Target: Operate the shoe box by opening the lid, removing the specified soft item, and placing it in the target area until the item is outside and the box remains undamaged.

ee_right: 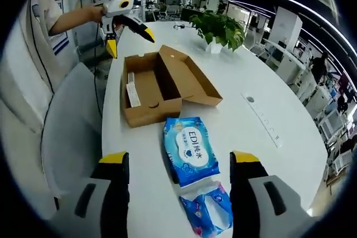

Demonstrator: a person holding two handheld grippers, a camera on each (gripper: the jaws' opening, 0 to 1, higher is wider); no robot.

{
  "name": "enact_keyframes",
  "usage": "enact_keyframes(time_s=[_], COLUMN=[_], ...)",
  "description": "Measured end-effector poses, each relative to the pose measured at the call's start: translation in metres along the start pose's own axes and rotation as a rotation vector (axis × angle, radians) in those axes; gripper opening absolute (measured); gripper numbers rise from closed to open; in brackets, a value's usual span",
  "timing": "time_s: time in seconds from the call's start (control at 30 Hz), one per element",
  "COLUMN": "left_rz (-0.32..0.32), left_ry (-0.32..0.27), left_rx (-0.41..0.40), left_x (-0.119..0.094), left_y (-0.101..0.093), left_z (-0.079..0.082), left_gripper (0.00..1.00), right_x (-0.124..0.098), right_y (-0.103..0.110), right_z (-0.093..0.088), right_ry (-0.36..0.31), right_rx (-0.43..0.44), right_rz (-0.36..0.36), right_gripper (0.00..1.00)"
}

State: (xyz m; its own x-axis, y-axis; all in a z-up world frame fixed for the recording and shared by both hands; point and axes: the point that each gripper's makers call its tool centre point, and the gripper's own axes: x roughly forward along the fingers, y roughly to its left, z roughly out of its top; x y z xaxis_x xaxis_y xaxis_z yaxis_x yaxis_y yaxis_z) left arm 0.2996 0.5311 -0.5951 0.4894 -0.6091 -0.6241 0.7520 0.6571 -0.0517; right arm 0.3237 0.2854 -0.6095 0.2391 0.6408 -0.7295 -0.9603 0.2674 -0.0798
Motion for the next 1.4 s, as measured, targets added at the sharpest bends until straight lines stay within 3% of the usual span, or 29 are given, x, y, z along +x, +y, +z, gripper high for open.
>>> enact_keyframes(time_s=[0.47,0.6,0.87,1.17,1.4], left_rz=[0.112,0.152,0.205,0.263,0.316], left_ry=[-0.047,-0.072,-0.076,-0.052,-0.054], left_rx=[-0.102,-0.110,-0.149,-0.229,-0.308], left_x=[-0.038,-0.050,-0.067,-0.070,-0.074], left_y=[0.025,0.031,0.044,0.055,0.063], left_z=[-0.029,-0.032,-0.055,-0.090,-0.113], left_gripper=[0.93,0.95,0.98,0.91,0.77], right_x=[0.039,0.047,0.068,0.095,0.114], right_y=[0.028,0.030,0.035,0.048,0.059], right_z=[0.024,0.027,0.036,0.052,0.056], right_ry=[0.009,0.019,0.026,0.011,0.022], right_rx=[-0.084,-0.096,-0.108,-0.136,-0.161], right_rz=[0.105,0.114,0.133,0.168,0.189], right_gripper=[0.70,0.70,0.68,0.63,0.58])
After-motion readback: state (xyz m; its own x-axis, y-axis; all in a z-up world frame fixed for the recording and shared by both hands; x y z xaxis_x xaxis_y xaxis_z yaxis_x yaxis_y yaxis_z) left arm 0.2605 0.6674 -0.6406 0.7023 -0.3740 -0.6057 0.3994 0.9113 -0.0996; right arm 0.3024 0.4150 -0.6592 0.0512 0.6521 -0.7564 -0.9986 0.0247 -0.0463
